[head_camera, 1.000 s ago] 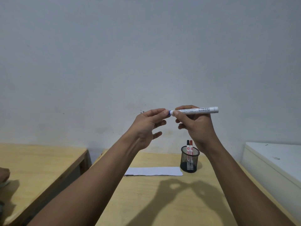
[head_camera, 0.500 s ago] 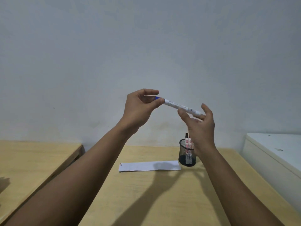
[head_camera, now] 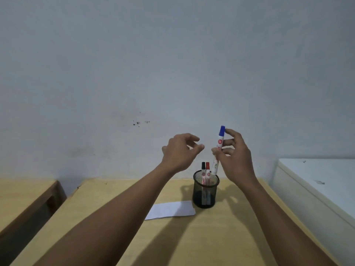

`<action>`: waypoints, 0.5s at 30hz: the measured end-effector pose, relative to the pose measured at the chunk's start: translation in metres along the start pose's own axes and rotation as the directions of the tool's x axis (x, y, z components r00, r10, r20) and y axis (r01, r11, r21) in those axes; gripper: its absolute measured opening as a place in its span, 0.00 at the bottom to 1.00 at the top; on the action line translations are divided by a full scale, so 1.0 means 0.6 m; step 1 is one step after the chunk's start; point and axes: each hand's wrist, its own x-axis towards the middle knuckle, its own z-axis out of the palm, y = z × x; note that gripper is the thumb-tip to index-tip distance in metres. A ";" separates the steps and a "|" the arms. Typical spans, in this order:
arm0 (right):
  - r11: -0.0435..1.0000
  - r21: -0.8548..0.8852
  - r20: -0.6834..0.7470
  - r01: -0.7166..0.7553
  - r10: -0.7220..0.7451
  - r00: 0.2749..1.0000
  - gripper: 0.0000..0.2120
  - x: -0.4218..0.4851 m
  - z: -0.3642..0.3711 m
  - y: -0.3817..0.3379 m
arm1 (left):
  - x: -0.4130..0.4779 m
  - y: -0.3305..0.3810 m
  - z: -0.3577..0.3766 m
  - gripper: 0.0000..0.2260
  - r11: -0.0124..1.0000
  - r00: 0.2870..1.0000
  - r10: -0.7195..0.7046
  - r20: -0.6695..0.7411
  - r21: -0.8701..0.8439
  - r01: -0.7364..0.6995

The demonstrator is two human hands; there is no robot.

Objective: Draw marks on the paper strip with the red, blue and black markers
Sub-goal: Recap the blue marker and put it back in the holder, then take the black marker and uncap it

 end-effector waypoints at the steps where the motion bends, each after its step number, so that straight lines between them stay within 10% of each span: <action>1: 1.000 -0.011 0.010 0.001 -0.001 1.000 0.32 0.006 0.002 0.014 | 0.004 -0.014 0.019 0.15 0.997 0.999 -0.042 0.029 0.070 0.039; 15: 0.946 -0.325 0.188 -0.011 0.076 0.979 0.29 0.022 0.052 0.151 | 0.029 -0.094 0.157 0.22 0.957 0.948 -0.192 0.255 0.262 0.124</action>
